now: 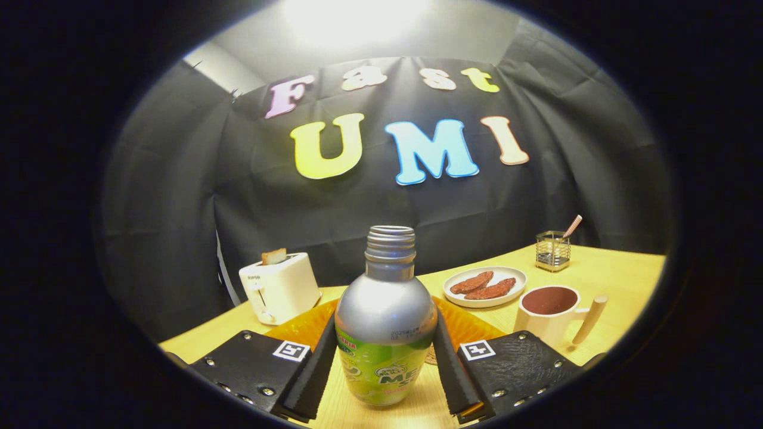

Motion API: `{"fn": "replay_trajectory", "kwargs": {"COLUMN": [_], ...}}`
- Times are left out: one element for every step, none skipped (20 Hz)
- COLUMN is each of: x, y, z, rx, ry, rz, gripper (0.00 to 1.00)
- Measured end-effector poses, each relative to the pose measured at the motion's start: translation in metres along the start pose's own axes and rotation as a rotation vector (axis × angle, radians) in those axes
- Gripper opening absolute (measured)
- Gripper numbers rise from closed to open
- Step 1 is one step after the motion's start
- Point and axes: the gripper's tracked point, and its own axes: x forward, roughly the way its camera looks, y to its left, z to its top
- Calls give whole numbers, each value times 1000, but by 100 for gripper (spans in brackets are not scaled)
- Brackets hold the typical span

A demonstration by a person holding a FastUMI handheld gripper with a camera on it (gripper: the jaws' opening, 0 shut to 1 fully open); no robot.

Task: Take the bottle from table, then pour the juice into the cup, finally place the bottle on the coaster

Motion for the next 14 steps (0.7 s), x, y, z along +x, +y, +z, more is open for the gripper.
{"fn": "replay_trajectory", "kwargs": {"x": [1,3,4,6,7,9,11,14,22,14,14,15,16,17], "y": [-6,-7,-8,-8,-7,-6,-4,-2,-3,-5,-7,-9,-11,-13], "z": [1,-1,-1,-1,0,0,0,0,-1,2,4,6,8,9], "rx": [38,79,123,161,199,244,296,352,401,446,492,542,587,628], "ry": [4,17,30,36,41,49,54,61,68,66,64,58,55,50], "rz": [-5,2,11,21,31,43,58,65,71,73,77,82,86,85], "gripper": [77,77,77,77,77,77,77,77,76,76,76,76,76,76]}}
